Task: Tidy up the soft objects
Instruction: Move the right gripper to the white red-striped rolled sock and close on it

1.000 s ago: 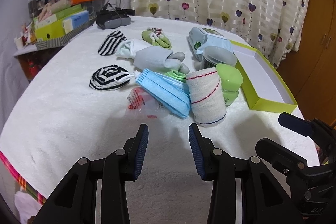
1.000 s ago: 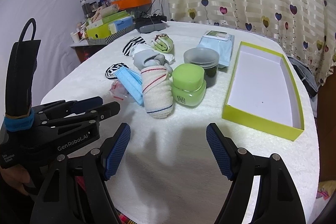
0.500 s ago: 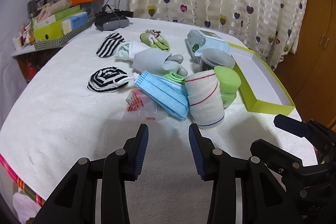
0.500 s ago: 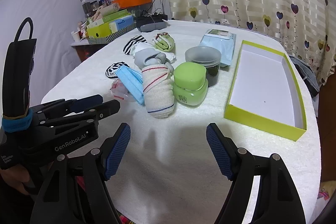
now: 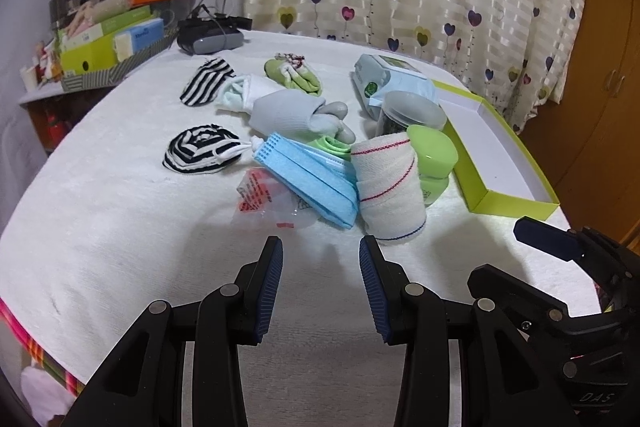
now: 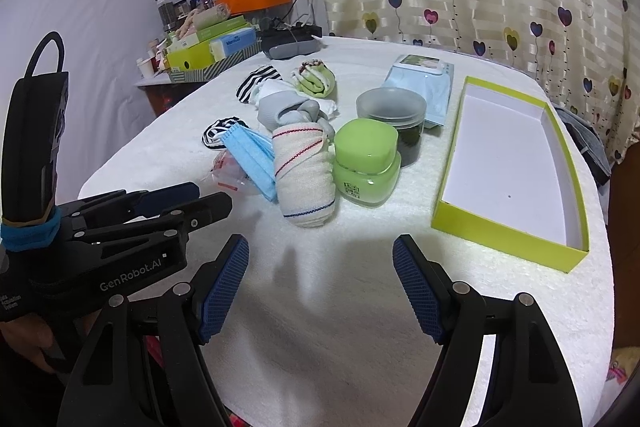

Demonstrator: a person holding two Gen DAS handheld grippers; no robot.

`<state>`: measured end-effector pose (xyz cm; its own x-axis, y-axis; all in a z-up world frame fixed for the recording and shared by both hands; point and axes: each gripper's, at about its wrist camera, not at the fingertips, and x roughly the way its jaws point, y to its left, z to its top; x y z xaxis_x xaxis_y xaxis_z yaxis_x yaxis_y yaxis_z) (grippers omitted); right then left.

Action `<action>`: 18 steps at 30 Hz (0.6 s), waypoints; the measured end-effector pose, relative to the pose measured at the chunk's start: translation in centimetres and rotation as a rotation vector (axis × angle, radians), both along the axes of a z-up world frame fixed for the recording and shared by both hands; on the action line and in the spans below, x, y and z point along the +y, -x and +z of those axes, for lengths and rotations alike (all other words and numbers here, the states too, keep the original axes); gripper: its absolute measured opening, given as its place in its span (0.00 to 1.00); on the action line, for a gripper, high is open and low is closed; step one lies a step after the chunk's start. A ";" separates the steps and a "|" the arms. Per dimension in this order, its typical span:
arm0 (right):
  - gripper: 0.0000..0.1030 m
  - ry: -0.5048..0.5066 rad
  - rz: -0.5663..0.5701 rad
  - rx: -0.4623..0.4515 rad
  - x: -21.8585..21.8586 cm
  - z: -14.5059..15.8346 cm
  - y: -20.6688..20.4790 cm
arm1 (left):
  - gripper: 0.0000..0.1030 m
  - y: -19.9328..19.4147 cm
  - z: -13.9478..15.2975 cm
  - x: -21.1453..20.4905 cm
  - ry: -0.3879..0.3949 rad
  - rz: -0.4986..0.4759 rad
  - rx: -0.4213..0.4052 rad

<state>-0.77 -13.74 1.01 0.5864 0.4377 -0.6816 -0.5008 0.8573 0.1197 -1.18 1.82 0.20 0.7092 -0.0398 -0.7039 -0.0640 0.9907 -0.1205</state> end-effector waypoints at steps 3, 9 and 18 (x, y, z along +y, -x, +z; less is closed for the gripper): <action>0.73 -0.012 0.003 -0.001 0.2 0.1 -0.2 | 0.38 0.1 0.1 0.1 0.001 0.002 -0.012; 0.73 -0.014 0.033 -0.006 0.9 0.1 -0.4 | 0.38 -0.1 0.0 0.9 0.006 0.015 -0.011; 0.73 -0.006 0.056 0.008 1.8 0.0 -0.8 | 0.38 -0.4 -0.3 1.9 0.022 0.029 -0.009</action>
<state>0.04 -11.94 1.04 0.5553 0.4739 -0.6834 -0.5468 0.8272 0.1293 -0.82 3.69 -0.06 0.7169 -0.0343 -0.6964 -0.0915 0.9855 -0.1427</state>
